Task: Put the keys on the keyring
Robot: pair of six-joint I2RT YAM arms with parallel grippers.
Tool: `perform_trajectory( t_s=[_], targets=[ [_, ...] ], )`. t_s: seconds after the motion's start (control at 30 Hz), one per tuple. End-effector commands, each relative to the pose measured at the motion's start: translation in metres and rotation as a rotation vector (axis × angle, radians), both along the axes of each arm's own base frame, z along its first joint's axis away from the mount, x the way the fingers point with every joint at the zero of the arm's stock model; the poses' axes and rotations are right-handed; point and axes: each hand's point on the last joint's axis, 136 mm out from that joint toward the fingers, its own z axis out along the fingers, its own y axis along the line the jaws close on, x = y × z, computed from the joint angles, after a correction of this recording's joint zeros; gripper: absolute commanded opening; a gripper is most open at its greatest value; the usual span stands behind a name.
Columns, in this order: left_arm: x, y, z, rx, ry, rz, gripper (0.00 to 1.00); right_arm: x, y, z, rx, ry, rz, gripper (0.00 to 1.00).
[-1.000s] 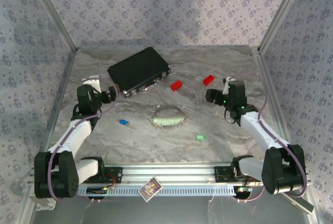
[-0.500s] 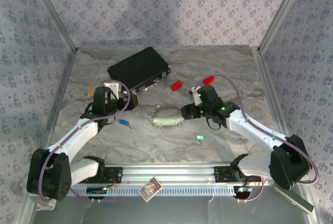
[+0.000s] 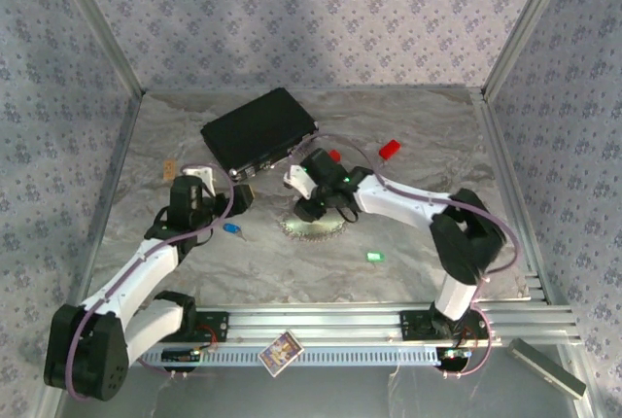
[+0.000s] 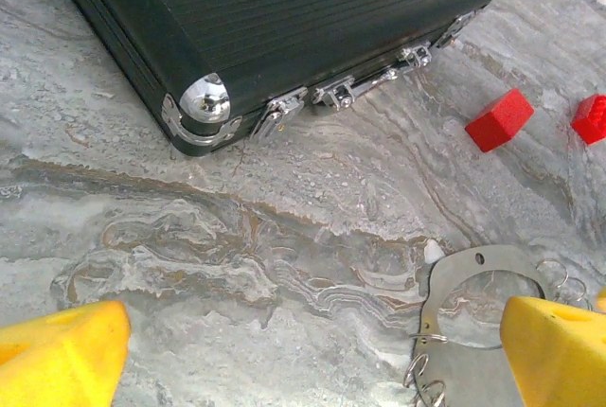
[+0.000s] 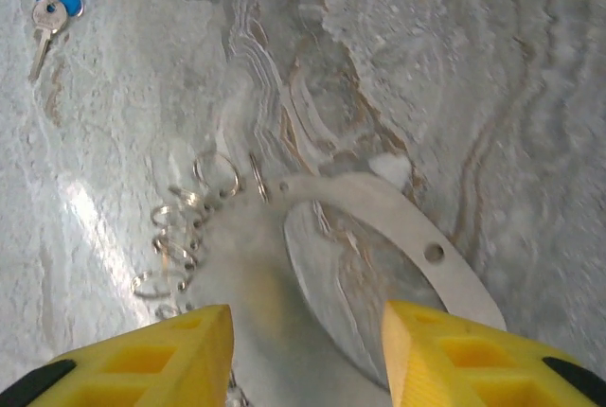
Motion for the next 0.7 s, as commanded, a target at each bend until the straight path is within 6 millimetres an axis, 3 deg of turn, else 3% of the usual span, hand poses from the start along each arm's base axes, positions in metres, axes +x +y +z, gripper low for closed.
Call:
perform_trajectory(
  t_s=[0.0,0.2,0.67],
  targets=[
    [-0.002,0.007,0.009,-0.011,-0.033,0.046,1.0,-0.006,0.014,-0.009,-0.05,0.041,0.123,0.44],
    [-0.009,0.017,0.022,-0.001,-0.082,0.081,1.0,-0.004,0.035,-0.022,-0.065,0.138,0.195,0.38],
    [-0.02,0.029,0.037,0.0,-0.14,0.128,1.0,-0.001,0.04,-0.049,-0.147,0.293,0.198,0.34]
  ],
)
